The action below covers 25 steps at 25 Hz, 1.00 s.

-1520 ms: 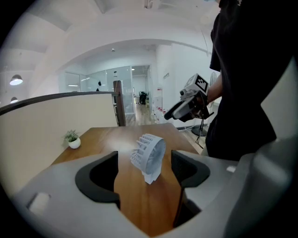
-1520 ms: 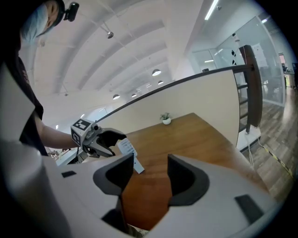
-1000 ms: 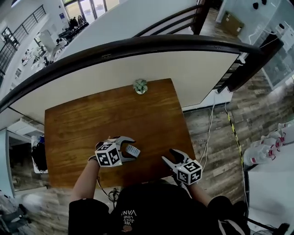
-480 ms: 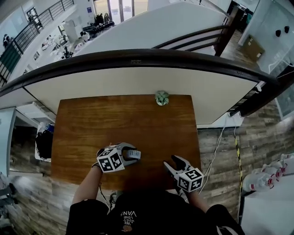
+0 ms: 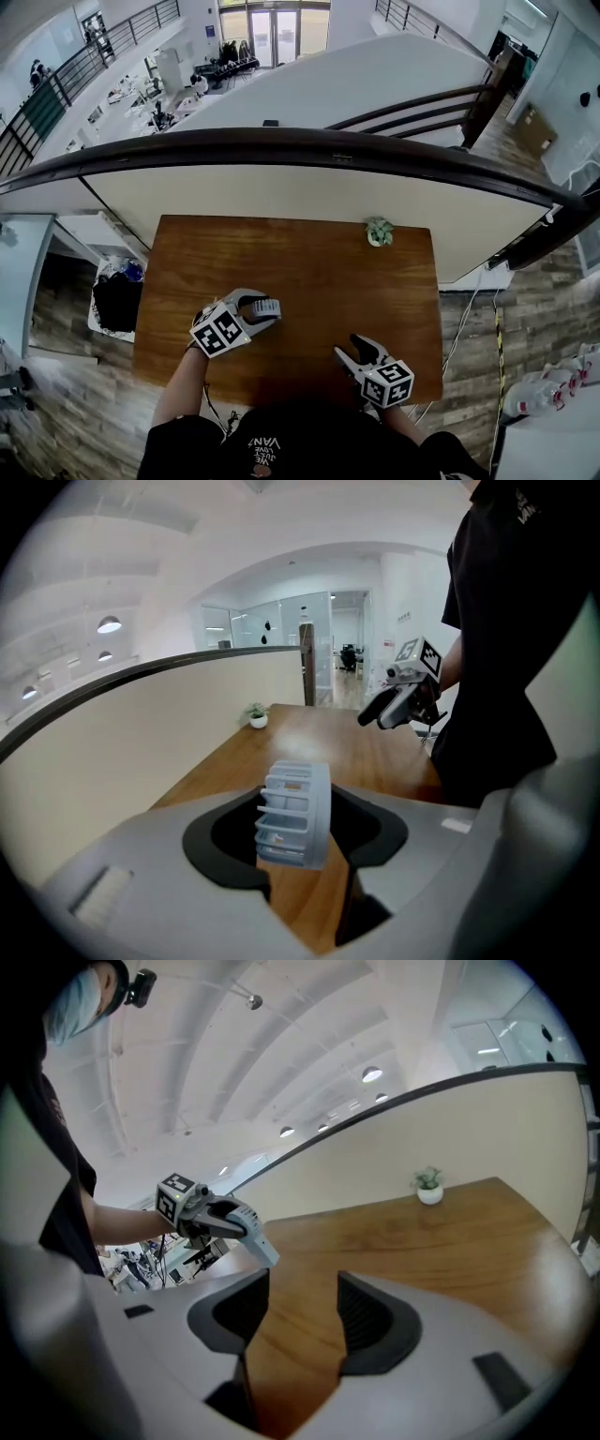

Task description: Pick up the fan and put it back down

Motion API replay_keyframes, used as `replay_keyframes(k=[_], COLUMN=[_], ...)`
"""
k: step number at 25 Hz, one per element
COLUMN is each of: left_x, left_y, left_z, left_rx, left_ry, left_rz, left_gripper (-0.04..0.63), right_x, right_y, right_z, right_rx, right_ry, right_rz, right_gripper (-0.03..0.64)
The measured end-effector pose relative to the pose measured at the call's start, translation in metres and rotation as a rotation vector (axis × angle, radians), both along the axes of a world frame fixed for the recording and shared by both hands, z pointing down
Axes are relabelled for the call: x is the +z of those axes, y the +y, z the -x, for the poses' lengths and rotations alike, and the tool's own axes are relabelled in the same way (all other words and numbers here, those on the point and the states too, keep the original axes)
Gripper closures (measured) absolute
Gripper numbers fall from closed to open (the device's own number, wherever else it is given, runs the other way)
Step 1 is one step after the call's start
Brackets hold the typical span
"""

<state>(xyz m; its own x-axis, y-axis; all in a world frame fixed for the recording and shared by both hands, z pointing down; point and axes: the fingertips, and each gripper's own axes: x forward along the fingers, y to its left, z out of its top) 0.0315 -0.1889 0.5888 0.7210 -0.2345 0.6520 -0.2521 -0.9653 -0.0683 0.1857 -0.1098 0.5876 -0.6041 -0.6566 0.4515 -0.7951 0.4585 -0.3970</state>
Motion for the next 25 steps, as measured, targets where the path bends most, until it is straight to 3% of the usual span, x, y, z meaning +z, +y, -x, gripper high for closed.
replay_keyframes(k=[10,25], left_x=[-0.011,-0.011], left_y=[-0.059,-0.186], left_z=[0.113,0.222], left_rx=[-0.077,-0.206], left_ry=[-0.021,0.015], left_rz=[-0.054,-0.148], left_gripper=[0.393,0.393], right_x=[-0.003,0.009], right_y=[-0.028,-0.052], right_z=[0.104,0.198], right_rx=[-0.076,-0.072], right_ry=[0.013,0.037], right_rz=[-0.007,0.012], right_gripper=[0.420,0.420])
